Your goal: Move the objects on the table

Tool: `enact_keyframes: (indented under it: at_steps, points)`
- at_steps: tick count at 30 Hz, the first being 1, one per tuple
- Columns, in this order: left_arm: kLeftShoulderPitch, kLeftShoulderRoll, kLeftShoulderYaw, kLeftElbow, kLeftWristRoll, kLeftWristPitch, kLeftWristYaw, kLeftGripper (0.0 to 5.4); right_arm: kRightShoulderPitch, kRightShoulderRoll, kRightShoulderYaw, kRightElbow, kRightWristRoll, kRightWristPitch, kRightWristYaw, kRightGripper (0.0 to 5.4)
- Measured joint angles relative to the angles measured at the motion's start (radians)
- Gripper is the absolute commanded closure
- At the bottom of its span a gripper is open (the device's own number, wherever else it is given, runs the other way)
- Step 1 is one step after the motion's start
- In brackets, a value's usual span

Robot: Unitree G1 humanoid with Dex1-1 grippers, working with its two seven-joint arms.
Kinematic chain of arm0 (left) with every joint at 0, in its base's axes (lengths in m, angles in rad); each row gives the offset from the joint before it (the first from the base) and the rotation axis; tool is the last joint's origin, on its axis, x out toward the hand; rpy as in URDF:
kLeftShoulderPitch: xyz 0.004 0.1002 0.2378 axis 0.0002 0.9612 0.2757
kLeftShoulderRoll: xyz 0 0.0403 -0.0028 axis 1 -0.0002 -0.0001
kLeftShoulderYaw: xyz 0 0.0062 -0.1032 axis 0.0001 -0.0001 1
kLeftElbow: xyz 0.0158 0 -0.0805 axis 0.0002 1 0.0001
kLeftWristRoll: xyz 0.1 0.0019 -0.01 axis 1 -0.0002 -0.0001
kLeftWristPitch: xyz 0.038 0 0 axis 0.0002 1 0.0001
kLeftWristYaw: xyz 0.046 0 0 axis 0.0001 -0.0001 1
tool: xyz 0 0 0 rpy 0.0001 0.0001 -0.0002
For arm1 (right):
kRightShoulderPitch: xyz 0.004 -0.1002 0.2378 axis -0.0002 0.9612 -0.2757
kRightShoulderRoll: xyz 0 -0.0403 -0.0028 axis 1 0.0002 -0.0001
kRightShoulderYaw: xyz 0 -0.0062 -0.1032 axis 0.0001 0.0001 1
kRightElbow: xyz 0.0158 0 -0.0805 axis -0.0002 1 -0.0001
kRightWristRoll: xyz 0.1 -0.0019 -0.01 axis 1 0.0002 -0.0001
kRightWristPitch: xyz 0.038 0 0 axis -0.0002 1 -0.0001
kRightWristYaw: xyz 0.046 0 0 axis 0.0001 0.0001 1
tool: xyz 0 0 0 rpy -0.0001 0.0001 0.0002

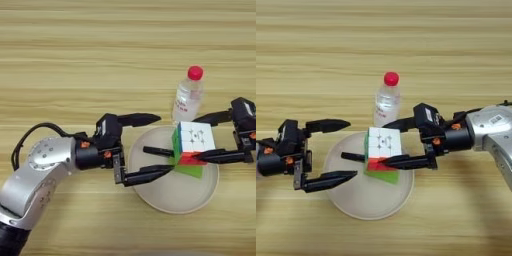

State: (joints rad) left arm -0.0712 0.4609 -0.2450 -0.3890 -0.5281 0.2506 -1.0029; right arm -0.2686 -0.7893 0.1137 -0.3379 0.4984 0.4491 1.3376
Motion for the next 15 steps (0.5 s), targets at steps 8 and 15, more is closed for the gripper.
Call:
enact_keyframes:
  at_steps: [8,15]
  points:
    - [-0.023,-0.016,-0.014,0.019,0.024,-0.018,0.0,0.0,0.0,0.001,0.008,-0.03,0.011,0.005,-0.002,2.08]
    - [-0.023,-0.019,-0.033,0.02,0.032,-0.02,-0.001,0.0,0.0,0.005,0.013,-0.062,0.028,0.018,-0.018,2.08]
